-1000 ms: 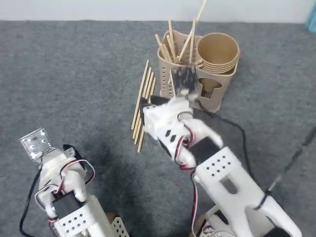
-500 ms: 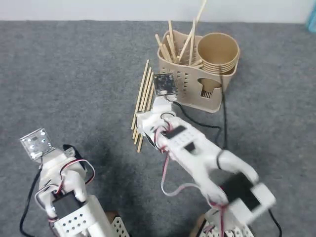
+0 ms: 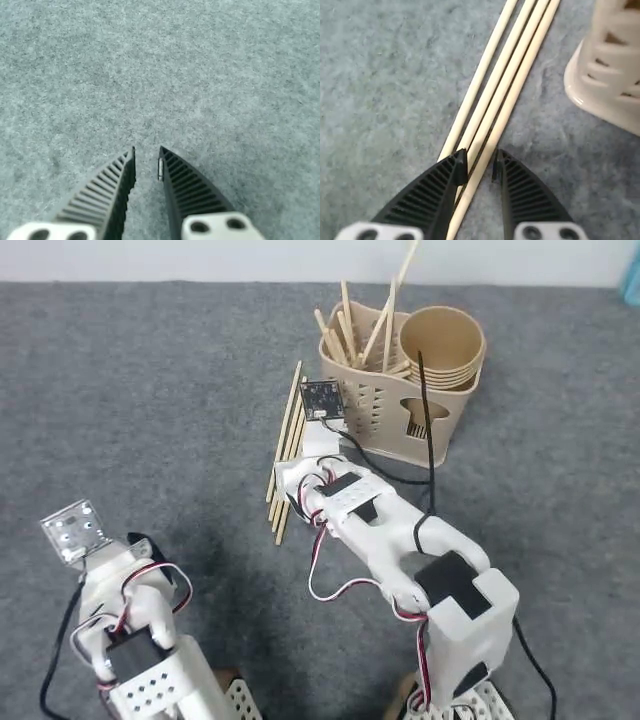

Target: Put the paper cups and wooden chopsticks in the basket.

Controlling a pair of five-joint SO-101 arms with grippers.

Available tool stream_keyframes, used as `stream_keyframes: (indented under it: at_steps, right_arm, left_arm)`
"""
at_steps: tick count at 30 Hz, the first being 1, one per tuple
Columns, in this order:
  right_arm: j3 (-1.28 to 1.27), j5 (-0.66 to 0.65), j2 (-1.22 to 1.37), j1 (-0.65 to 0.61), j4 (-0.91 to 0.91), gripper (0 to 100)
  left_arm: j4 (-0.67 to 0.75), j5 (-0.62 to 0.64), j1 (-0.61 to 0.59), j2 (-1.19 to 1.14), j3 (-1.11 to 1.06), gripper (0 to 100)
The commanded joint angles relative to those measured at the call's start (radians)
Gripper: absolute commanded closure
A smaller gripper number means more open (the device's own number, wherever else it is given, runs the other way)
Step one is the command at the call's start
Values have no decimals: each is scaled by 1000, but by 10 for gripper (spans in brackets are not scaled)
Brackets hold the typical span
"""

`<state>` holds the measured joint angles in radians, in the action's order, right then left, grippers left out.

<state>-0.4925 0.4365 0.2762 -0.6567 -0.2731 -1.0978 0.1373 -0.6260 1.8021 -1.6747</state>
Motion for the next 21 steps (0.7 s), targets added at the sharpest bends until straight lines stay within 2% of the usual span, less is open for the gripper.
stream_keyframes:
  at_steps: [1,8,11,14,21]
  right_arm:
    - [60,8,-4,8,-18,908]
    - [189,6,42,2,-266,909]
    - [249,5,79,4,-325,923]
    - [287,2,104,2,-358,997]
    - [295,-25,102,2,-486,990]
  left_arm:
    - [-2,-6,3,18,5,930]
    - [-2,-6,3,18,5,930]
    - [-2,-6,3,18,5,930]
    - [-2,-6,3,18,5,930]
    - [-2,-6,3,18,5,930]
